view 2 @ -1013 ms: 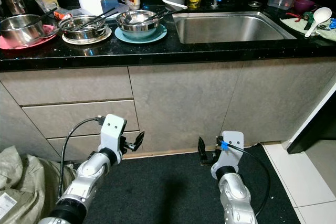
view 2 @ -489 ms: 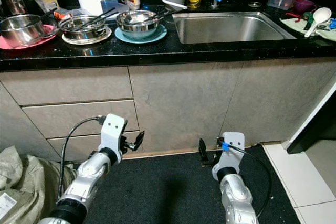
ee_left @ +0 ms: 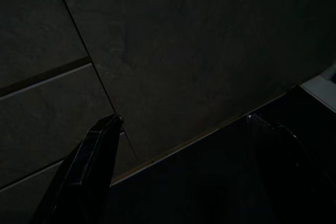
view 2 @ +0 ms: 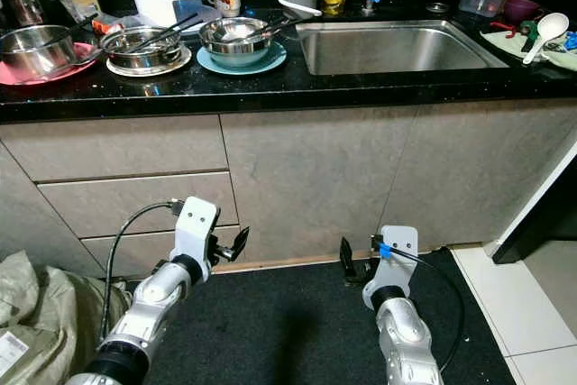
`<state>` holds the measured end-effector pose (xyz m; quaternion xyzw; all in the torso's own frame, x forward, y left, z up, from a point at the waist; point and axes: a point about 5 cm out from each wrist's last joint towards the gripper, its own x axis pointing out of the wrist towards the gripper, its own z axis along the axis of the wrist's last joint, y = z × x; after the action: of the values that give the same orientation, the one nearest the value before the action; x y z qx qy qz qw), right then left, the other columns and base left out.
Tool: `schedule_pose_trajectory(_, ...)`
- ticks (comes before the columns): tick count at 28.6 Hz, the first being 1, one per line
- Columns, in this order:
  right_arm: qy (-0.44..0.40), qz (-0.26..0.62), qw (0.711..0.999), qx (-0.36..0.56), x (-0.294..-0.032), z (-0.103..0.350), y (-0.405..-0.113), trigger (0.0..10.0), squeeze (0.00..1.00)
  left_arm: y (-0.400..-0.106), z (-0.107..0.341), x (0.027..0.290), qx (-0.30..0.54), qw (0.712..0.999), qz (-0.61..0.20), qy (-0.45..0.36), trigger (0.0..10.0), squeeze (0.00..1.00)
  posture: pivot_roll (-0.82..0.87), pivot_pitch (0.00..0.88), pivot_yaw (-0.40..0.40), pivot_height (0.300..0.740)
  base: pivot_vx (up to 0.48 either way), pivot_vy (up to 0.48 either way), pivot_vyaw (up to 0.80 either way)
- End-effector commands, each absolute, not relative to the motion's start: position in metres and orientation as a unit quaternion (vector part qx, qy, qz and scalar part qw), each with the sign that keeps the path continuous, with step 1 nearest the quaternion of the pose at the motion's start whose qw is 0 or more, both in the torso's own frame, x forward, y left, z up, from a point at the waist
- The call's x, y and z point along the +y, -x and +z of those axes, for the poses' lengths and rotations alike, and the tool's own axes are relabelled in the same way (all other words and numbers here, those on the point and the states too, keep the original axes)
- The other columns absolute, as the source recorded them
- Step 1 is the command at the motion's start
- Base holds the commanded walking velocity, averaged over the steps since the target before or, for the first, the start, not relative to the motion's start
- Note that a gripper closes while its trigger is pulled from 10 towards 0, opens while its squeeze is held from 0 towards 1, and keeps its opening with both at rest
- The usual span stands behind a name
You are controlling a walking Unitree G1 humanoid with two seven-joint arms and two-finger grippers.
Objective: Kitchen organization
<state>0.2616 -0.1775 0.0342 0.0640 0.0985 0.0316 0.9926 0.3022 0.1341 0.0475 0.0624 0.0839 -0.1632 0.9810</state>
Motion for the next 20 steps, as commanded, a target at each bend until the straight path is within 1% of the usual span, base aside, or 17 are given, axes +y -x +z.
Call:
schedule_pose_trajectory(1,-0.064,0.032,0.992,0.108,-0.1773,0.0314,-0.2613,10.0,0.00,-0.3016,0.0446,0.1337,0.093,0.979,-0.167,-0.067,10.0,0.00,0.00,0.000,-0.040,0.740,0.000,0.000,0.00)
schedule_pose_trajectory(20,-0.064,0.031,0.992,0.109,-0.1789,0.0313,-0.2599,10.0,0.00,-0.3006,0.0441,0.1314,0.093,0.979,-0.170,-0.064,10.0,0.00,0.00,0.000,-0.041,0.740,0.000,0.000,0.00)
